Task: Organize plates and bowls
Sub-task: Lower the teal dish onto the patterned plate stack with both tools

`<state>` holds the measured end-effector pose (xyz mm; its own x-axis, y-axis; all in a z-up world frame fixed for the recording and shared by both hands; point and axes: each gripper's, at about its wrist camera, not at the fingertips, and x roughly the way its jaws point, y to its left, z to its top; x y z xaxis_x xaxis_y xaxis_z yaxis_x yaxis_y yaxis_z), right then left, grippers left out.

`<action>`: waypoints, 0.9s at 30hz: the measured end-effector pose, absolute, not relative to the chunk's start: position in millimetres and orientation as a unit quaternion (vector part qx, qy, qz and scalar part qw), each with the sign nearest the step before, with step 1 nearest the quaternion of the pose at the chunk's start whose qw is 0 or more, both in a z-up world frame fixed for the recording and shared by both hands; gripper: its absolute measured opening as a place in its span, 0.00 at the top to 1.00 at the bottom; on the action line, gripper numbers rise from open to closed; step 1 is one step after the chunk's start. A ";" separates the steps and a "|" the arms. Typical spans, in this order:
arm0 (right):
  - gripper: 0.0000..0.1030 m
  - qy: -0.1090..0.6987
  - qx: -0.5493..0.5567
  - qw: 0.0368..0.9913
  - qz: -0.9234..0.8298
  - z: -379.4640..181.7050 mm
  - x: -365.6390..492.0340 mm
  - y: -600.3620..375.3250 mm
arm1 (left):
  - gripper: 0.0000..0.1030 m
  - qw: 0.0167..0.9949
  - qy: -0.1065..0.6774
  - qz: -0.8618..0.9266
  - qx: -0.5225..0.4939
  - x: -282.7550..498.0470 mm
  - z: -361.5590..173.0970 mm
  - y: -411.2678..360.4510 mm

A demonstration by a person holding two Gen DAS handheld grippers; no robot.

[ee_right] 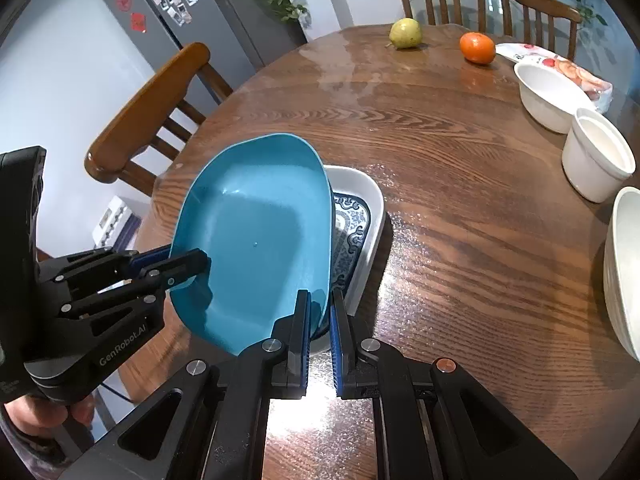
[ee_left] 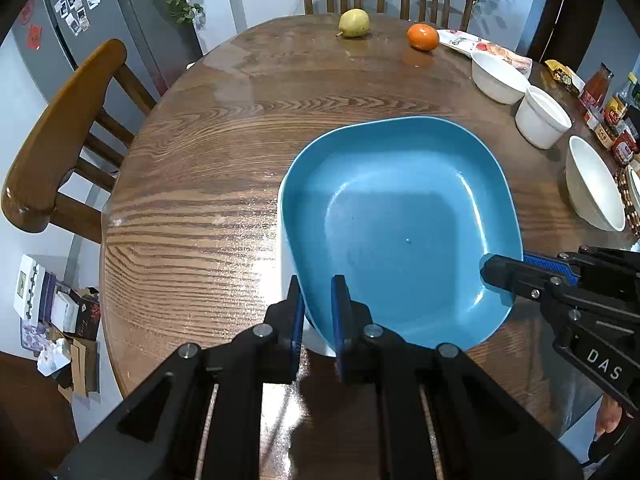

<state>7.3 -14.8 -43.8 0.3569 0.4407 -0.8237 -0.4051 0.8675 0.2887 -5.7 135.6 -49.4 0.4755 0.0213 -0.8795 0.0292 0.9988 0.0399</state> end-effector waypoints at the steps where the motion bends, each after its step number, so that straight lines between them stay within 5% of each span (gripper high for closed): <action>1: 0.90 0.506 0.018 0.823 0.256 -44.2 7.6 -14.3 | 0.89 0.858 0.513 -0.002 0.026 -4.9 -50.0 135.2; 27: 0.90 0.524 0.011 0.814 0.250 -53.6 13.9 -9.0 | 0.88 0.849 0.527 0.000 0.032 3.0 -60.2 133.1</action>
